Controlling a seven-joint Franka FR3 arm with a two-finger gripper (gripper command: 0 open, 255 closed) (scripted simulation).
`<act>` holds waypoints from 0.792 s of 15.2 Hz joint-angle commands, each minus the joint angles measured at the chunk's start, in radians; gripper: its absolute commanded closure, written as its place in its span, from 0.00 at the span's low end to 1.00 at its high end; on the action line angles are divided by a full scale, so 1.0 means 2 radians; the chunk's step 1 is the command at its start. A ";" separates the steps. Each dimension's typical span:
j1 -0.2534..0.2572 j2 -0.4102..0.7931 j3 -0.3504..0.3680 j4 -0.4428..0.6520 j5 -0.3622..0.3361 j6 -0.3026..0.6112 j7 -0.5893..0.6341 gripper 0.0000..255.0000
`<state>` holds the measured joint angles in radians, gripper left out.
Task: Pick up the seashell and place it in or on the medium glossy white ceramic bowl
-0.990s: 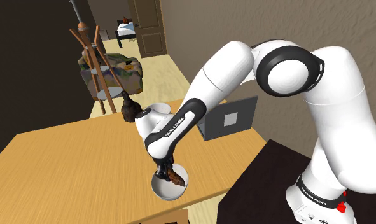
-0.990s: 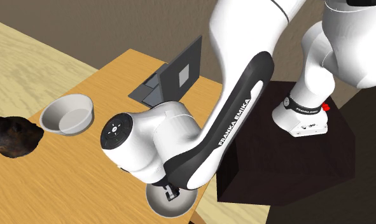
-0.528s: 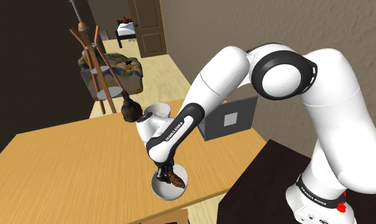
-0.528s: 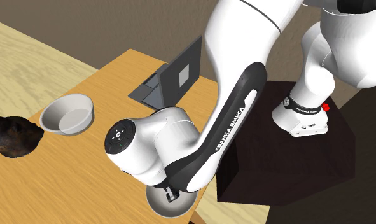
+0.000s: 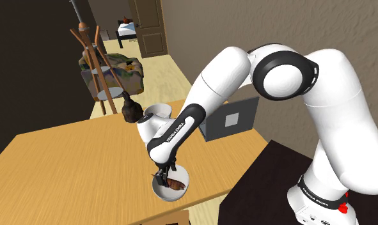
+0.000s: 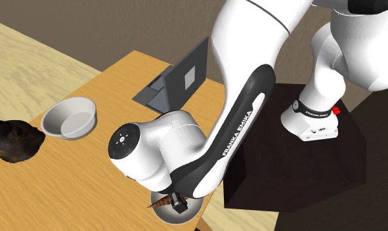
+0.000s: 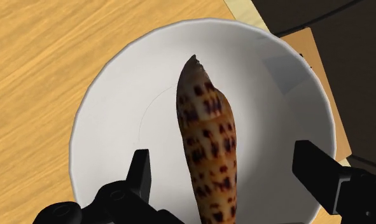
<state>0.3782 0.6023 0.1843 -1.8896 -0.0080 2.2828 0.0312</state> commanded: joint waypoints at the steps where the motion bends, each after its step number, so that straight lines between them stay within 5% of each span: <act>1: 0.000 0.000 0.000 0.000 0.000 0.000 0.000 0.00; 5: -0.005 -0.034 0.003 0.019 0.005 -0.053 -0.003 0.00; 12: -0.005 -0.034 0.003 0.019 0.005 -0.053 -0.003 0.00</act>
<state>0.3675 0.5345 0.1906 -1.8513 0.0017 2.1769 0.0249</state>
